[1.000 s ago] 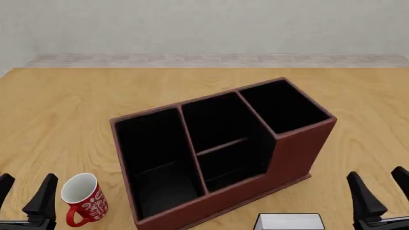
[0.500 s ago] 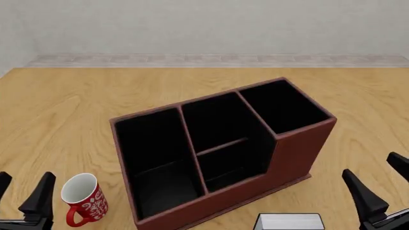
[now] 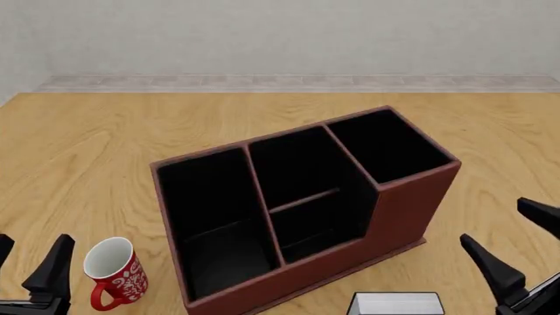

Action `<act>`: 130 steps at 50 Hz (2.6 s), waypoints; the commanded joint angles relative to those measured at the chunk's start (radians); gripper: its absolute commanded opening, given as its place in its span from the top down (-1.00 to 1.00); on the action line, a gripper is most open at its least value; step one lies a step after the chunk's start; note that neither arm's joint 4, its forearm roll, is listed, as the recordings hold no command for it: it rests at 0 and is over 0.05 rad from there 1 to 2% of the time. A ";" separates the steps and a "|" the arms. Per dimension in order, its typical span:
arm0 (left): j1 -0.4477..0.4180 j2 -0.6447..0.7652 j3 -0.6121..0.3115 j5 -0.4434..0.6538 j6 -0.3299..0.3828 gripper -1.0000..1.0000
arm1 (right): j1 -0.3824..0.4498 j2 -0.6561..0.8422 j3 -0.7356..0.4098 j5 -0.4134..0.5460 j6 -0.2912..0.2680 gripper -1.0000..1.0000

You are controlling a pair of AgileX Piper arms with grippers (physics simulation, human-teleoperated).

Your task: Pick up the book and place it in the right compartment of the caddy.

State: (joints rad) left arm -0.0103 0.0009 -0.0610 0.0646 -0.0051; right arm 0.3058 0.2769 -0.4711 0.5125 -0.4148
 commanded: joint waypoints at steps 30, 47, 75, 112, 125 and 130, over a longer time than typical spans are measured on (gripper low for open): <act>0.000 0.000 0.000 0.000 -0.001 -1.00 | 0.145 0.218 -0.241 0.310 -0.161 -1.00; 0.000 0.000 0.000 0.000 -0.001 -1.00 | 0.178 0.264 -0.315 0.432 -0.234 -1.00; 0.000 0.000 0.000 0.000 -0.001 -1.00 | 0.271 0.380 -0.387 0.546 -0.260 -1.00; 0.000 0.000 0.000 0.000 -0.001 -1.00 | 0.431 0.430 -0.319 0.514 -0.166 -1.00; 0.000 0.000 0.000 0.000 -0.001 -1.00 | 0.469 0.453 -0.289 0.489 -0.143 -1.00; 0.000 0.000 0.000 0.000 -0.001 -1.00 | 0.485 0.465 -0.284 0.480 -0.132 -1.00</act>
State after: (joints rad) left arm -0.0104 0.0009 -0.0607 0.0644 -0.0059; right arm 0.7588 0.7225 -0.7716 1.0092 -0.5661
